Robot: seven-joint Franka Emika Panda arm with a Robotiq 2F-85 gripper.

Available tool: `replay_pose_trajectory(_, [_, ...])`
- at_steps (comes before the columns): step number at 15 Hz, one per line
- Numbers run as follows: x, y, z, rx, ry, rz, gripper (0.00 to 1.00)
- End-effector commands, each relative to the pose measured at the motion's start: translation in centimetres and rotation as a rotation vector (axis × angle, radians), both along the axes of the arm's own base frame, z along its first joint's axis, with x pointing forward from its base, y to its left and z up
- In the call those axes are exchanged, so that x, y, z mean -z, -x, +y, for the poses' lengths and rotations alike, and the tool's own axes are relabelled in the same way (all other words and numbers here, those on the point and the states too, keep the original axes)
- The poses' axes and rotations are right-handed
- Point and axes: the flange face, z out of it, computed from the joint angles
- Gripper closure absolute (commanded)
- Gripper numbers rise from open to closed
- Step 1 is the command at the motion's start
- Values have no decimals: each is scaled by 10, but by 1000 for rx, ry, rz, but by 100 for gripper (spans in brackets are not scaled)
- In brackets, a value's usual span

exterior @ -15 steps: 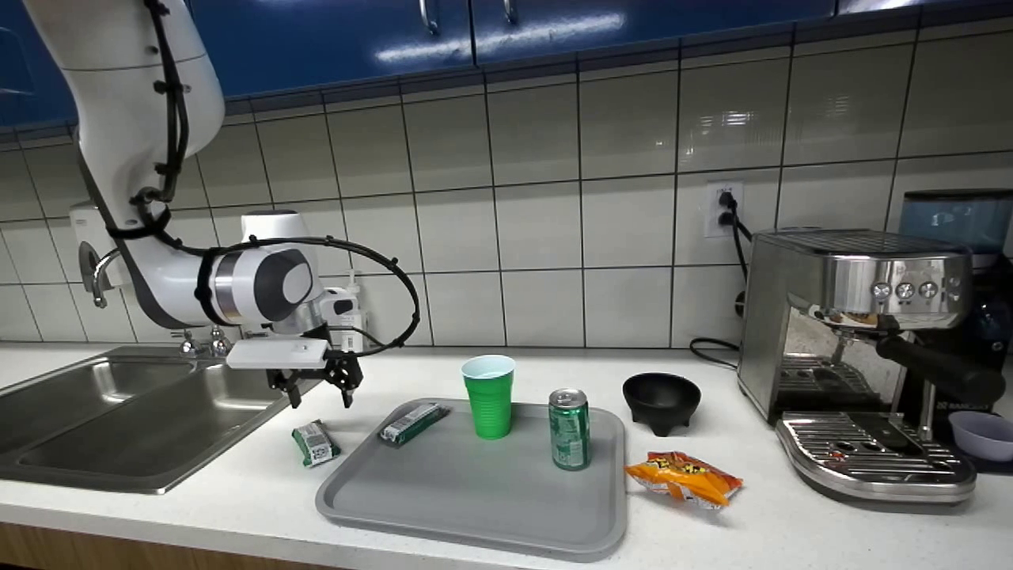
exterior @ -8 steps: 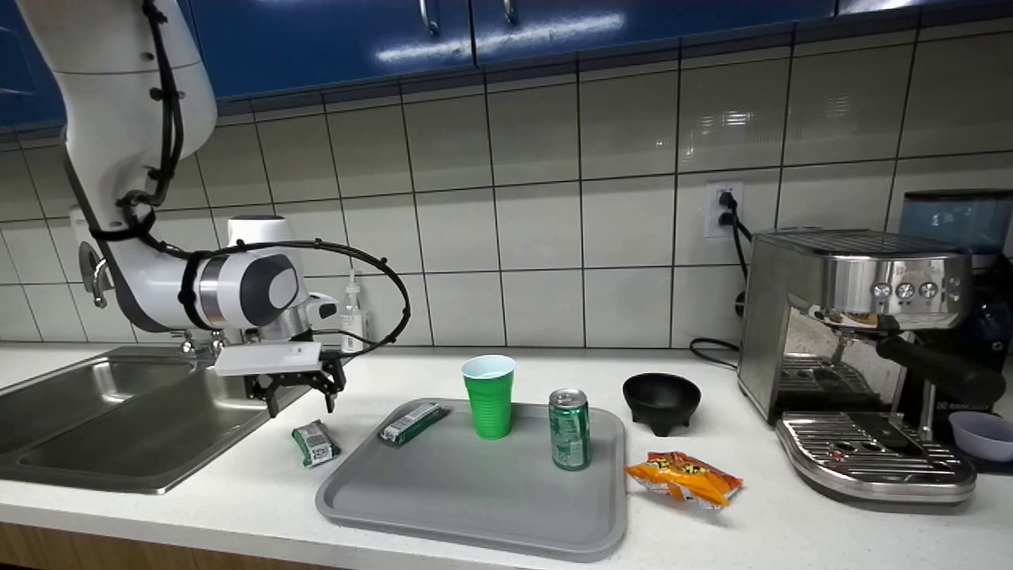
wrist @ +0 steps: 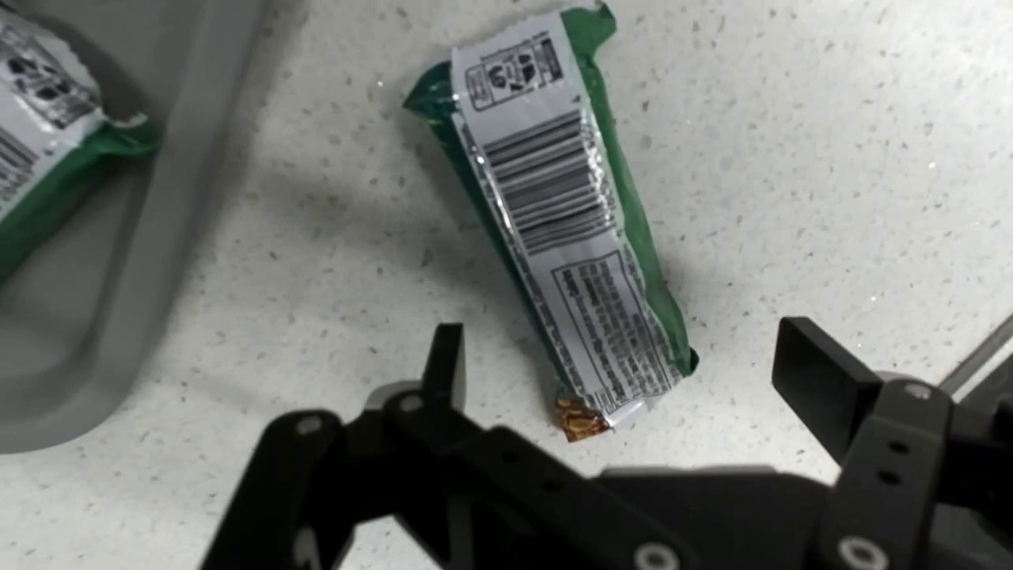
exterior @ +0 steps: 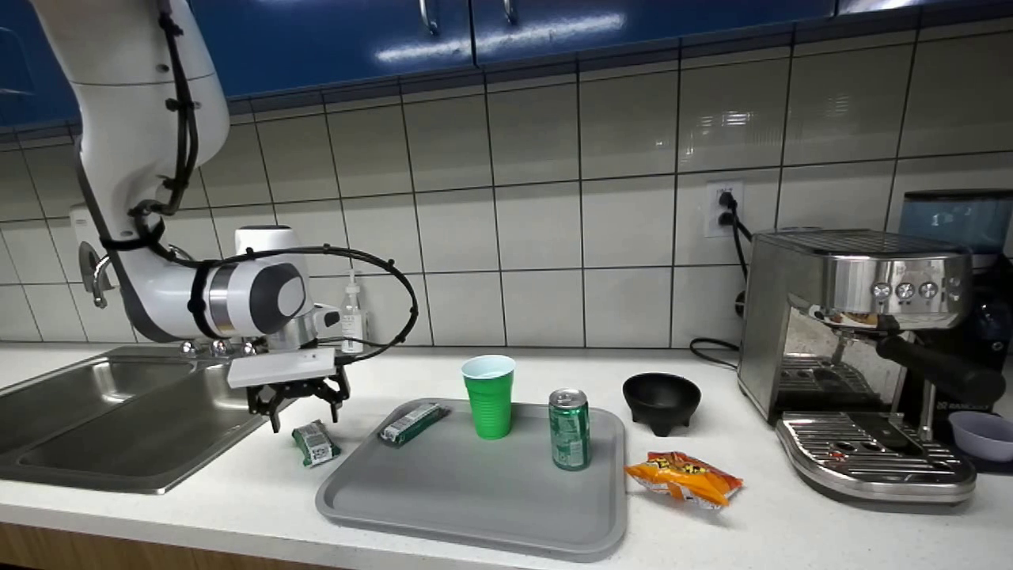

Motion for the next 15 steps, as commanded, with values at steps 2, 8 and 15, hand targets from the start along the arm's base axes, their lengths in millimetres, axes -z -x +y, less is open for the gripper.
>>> replay_pose_trajectory(2, [2, -5, -5, -91, 18, 15, 0])
replay_pose_trajectory(8, [6, -8, -9, -142, 25, 22, 0])
replay_pose_trajectory(15, [11, -10, -8, -181, 33, 29, 0])
